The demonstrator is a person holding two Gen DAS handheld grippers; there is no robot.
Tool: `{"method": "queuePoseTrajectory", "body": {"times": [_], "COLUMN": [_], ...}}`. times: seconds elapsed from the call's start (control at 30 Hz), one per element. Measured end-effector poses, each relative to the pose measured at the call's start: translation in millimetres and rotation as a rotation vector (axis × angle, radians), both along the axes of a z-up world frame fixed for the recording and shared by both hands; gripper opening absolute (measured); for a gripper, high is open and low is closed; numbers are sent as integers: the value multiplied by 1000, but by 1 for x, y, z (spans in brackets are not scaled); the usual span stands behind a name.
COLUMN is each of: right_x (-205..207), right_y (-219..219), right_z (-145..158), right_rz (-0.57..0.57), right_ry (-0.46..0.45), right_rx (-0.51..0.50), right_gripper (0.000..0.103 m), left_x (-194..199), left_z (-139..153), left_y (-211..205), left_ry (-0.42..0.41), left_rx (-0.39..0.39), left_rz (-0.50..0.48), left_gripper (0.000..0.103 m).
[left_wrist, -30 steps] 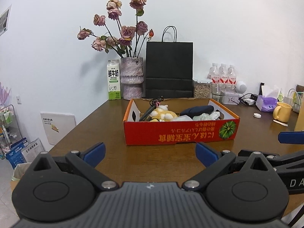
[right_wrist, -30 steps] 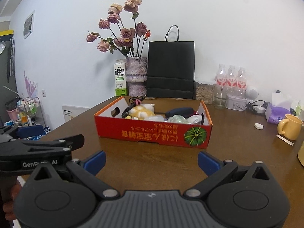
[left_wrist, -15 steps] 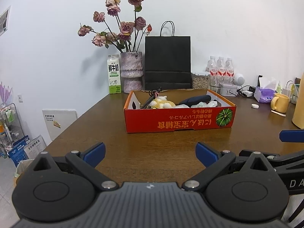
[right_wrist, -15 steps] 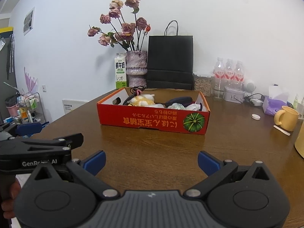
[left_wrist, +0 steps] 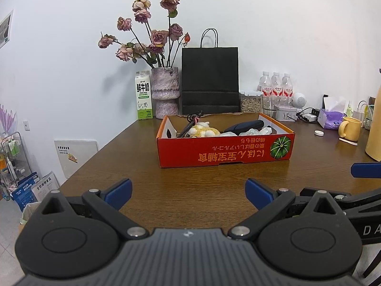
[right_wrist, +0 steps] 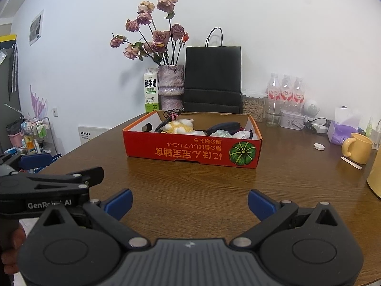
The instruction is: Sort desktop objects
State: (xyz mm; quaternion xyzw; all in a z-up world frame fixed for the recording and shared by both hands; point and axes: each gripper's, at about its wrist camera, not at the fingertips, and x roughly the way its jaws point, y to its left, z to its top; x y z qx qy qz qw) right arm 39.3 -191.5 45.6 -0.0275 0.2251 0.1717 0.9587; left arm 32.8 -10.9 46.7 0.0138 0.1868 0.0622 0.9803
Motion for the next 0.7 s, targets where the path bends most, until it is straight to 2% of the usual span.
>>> {"method": "queuePoseTrajectory", "body": {"times": [0.7], "right_x": [0], "right_y": [-1], "right_z": [-3], "right_rz": [-2], "right_ry": [8], "right_rx": [2], "right_gripper": [103], "left_x": [0], "left_z": [-4], "left_y": [-2], "left_ry": [11], "left_rx": [-2], "left_rz": [-4], "left_gripper": [103]}}
